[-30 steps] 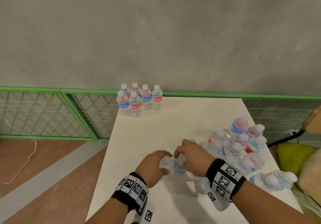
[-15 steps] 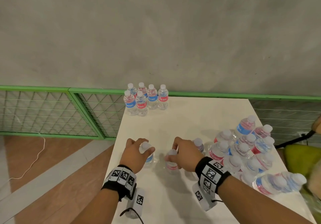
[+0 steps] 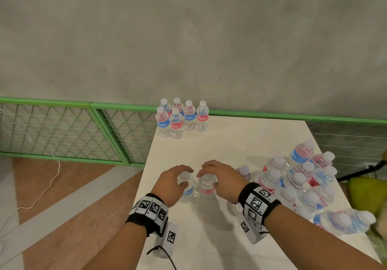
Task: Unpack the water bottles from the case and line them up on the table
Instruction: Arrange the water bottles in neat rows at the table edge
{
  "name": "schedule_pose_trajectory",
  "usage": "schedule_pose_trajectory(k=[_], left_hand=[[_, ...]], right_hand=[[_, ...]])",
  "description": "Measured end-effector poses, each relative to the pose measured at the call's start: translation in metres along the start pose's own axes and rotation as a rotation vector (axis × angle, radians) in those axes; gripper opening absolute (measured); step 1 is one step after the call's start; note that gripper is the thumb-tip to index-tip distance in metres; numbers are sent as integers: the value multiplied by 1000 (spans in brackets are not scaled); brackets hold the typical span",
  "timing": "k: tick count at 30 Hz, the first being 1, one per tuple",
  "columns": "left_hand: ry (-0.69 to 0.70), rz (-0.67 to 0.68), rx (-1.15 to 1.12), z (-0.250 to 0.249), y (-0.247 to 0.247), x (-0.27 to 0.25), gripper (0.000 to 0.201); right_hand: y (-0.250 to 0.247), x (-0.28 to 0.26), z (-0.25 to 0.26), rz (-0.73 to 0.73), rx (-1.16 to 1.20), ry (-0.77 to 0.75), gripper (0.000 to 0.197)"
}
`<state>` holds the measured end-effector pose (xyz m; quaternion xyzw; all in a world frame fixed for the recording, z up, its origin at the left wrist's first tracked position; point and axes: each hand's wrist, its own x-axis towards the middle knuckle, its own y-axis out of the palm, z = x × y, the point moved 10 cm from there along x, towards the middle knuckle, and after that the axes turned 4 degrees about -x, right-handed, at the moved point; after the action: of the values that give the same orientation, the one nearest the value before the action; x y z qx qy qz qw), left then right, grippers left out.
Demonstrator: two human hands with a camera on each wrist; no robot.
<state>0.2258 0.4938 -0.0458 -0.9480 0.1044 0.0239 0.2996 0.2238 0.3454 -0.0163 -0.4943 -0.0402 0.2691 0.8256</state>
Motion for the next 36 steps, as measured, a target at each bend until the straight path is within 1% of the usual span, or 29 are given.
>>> schedule_pose_trajectory(k=[3,5,7,10,12,14,17,23,29,31,34,36], left_hand=[[-35,-54,-1,4,-7,3,34],[-58,-98,-16,6,-12,3,32],[-68,-112,-21,8,-14,4,31],[-55,-106,-15,6,-13,10,33],[-13,-112,29,2,-15,18,36],[4,-126,89,1,-18,30,38],[-6,-126,137,2,-24,53,39],[27,-139,156,5,-35,96,42],[68,-162,175,1,-45,139,44],[98,-175,209,-2,-49,152,46],[99,-192,294,-4,-57,169,49],[102,-181,258,-7,-57,182,49]], right_hand=[[3,5,-4,1,-22,37,48],[1,9,-8,-32,-17,73,45],[-3,13,-12,-67,-24,110,40],[-7,21,-15,-87,-31,135,39],[-9,28,-17,-78,-42,140,40],[-12,36,-19,-71,-55,143,40],[-19,51,-22,-68,-63,144,41],[-38,87,-32,-82,-104,150,41],[-60,125,-50,-128,-104,197,39],[-65,137,-51,-122,-123,190,39],[-68,153,-53,-89,-193,179,43],[-73,161,-56,-92,-225,198,42]])
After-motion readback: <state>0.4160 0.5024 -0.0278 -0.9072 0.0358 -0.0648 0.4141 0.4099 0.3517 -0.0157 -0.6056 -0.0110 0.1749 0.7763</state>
